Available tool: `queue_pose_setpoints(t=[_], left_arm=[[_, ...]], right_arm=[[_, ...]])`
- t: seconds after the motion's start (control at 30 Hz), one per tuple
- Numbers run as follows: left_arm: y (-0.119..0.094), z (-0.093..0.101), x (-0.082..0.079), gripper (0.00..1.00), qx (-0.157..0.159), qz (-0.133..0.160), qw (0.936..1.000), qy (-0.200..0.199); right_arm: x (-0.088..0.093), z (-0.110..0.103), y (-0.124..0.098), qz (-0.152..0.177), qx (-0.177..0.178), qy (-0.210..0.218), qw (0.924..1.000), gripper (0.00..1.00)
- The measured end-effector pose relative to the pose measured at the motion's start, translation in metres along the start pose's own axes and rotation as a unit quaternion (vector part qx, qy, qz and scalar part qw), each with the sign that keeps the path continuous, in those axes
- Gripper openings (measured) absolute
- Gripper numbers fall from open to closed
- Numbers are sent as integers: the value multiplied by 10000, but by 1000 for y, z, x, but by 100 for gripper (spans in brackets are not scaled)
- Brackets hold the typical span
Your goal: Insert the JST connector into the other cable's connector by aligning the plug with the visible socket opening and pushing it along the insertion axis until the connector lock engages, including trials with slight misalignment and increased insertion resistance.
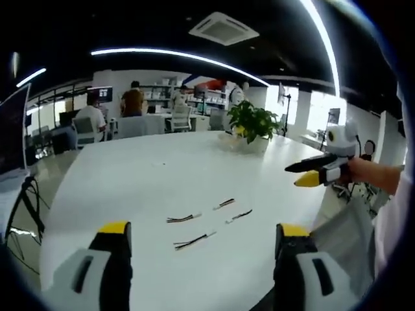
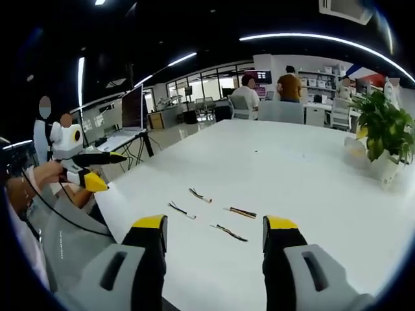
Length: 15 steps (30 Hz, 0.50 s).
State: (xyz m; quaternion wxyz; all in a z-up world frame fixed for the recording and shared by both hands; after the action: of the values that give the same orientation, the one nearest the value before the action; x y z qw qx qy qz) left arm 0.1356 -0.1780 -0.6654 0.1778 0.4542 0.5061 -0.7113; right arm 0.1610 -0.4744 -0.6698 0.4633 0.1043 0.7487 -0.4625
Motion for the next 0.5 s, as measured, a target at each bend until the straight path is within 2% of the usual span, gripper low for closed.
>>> queue_pose_setpoints(t=[0.33,0.5], left_arm=[[4,0,-1,89,68,-37,10000,-20],[6,-1,2,89,63,-88,9998,-169]], right_arm=[[-7,3,3,19,4,-40,10000,58],[-7,6,5,2,28,-22,10000,58]])
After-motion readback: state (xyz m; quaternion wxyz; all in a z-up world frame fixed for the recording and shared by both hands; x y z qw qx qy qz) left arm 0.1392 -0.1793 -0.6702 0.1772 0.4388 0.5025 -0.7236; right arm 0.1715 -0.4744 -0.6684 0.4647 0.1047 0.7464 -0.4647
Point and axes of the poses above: the point that each gripper's makers call its tool centre point, and the gripper's own axes: y roughly forward along the fingers, z roughly to its right, x roughly out of its underside, the point moved 7 cm from there along -y, roughly backward along the fingers, and after that the axes turned 12 degrees about -z, right-handed, at the moved point
